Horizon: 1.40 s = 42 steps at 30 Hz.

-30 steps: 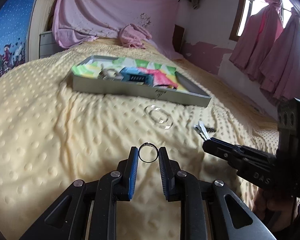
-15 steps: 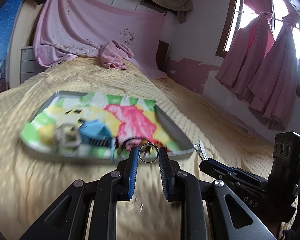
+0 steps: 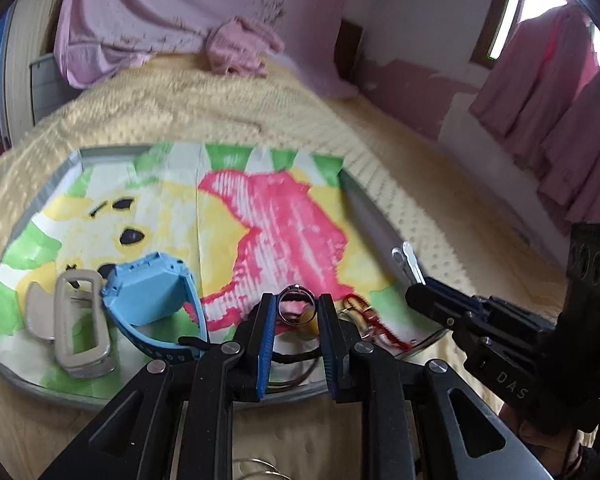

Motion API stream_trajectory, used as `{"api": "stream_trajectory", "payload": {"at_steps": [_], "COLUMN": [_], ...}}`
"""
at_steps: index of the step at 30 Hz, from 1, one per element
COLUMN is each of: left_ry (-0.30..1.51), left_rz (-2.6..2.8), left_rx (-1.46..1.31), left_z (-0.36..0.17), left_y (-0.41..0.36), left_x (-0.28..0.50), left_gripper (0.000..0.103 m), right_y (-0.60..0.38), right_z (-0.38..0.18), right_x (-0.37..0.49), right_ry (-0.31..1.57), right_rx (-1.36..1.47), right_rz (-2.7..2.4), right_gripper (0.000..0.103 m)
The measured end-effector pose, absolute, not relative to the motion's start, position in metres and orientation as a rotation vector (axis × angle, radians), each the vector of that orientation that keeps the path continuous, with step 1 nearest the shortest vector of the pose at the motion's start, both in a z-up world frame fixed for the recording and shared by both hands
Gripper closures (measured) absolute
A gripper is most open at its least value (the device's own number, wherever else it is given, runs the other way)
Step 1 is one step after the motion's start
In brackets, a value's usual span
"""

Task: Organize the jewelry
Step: 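Carry the silver ring and white-tag keyring into the tray and open both grippers, then withdraw both grippers from the tray toward the silver rings and black clip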

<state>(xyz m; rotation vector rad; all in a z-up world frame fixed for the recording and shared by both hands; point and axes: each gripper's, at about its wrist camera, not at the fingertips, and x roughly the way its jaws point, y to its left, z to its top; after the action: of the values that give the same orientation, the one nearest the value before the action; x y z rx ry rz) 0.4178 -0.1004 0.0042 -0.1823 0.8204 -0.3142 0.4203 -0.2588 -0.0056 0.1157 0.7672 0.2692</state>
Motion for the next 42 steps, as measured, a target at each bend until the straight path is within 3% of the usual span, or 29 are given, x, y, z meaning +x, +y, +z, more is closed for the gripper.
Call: {"api": "stream_trajectory", "payload": {"at_steps": [9,20,23,24,25,30,31,33,36,40,42], "left_ry": [0.859,0.782,0.717,0.689,0.66,0.551,0.526,0.474,0.408,0.364,0.343], "left_rz": [-0.304,-0.313,-0.314,-0.307,-0.298,-0.254,-0.246,-0.22,-0.189,-0.152,-0.14], "left_rx": [-0.192,-0.195,-0.192,-0.198,-0.2,-0.163,-0.156,-0.14,-0.127,-0.124,-0.133], "left_z": [0.003,0.01,0.015,0.017,0.019,0.028,0.029,0.031,0.034,0.034,0.034], "left_y": [-0.098,-0.094,-0.092,-0.09,-0.089,-0.087,-0.086,-0.083,-0.076,-0.065,-0.058], "left_x": [0.424,0.405,0.39,0.383,0.377,0.35,0.343,0.329,0.308,0.286,0.277], "left_gripper": [0.083,0.082,0.066,0.051,0.043,0.041,0.032,0.021,0.01,0.002,0.001], "right_y": [-0.252,-0.27,-0.283,-0.287,-0.29,-0.295,-0.294,-0.292,-0.288,-0.281,-0.278], "right_z": [-0.025,-0.015,-0.007,-0.005,-0.003,0.009,0.011,0.015,0.02,0.027,0.03], "right_x": [0.436,0.398,0.379,0.373,0.367,0.342,0.335,0.324,0.308,0.29,0.279], "right_ry": [0.879,0.727,0.657,0.636,0.615,0.529,0.508,0.482,0.438,0.404,0.386], "right_rx": [0.064,0.102,0.139,0.153,0.164,0.183,0.185,0.183,0.18,0.17,0.168], "right_rz": [0.259,0.247,0.233,0.227,0.222,0.205,0.205,0.194,0.167,0.149,0.143], "right_gripper": [0.091,0.068,0.062,0.059,0.058,0.046,0.044,0.029,0.011,0.009,0.002]}}
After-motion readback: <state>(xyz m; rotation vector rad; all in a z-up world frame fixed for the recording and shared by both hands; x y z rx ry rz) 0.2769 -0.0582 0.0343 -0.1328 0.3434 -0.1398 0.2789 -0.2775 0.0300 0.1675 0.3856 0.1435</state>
